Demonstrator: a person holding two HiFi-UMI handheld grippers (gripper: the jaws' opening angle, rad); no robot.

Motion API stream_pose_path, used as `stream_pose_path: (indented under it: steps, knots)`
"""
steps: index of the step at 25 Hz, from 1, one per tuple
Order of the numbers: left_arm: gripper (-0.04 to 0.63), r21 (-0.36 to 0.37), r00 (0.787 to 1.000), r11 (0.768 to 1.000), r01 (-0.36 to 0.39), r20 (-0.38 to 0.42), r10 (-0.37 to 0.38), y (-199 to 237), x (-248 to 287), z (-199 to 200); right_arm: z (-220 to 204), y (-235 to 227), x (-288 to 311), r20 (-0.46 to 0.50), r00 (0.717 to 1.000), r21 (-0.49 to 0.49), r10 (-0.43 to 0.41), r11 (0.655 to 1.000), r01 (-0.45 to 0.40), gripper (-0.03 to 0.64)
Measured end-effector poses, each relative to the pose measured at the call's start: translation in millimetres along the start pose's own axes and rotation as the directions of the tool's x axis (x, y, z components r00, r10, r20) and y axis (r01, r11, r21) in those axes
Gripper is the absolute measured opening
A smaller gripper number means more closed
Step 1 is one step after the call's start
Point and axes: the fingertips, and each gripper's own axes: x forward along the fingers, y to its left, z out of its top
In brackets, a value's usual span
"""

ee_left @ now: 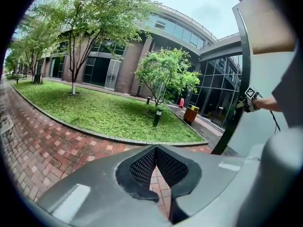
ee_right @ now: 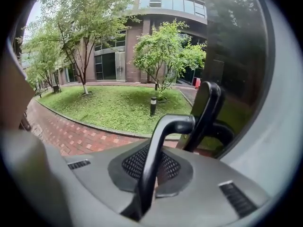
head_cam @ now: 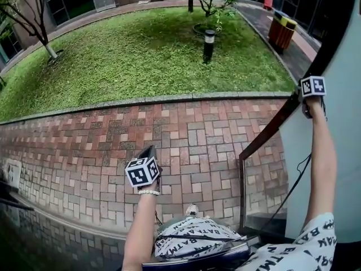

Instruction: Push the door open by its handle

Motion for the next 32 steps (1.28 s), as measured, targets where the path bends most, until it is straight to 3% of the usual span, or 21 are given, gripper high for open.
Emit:
stream_pose_path:
  steps: [12, 22, 25, 27, 32]
  knots:
    - [0.000, -0.002, 1.000, 1.000, 0.016, -0.011, -0.016, -8, 12, -1, -10, -28, -1, -0.045, 0.996, -0.011, -0.081, 0.997, 0.081, 0.008]
    - [0.000, 0.007, 0.998, 0.998, 0.060, -0.021, -0.060, -36, 13, -5, -5, -7, 2, -0.047, 0.998, 0.023, -0.047, 0.999, 0.048, 0.008]
    - [0.000, 0.012, 0.997, 0.998, 0.069, -0.023, -0.069, -40, 7, -5, -4, -6, -4, -0.058, 0.998, 0.056, -0.021, 0.998, 0.024, 0.060]
    - [0.000, 0.012, 0.997, 0.997, 0.075, -0.020, -0.075, -43, 2, -6, -1, -5, -20, -0.021, 0.999, 0.047, -0.035, 0.998, 0.036, 0.199]
    - [0.000, 0.022, 0.996, 0.996, 0.089, -0.018, -0.089, -57, -15, -14, 25, 23, -90, 0.221, 0.975, 0.001, -0.038, 0.999, 0.039, 0.212]
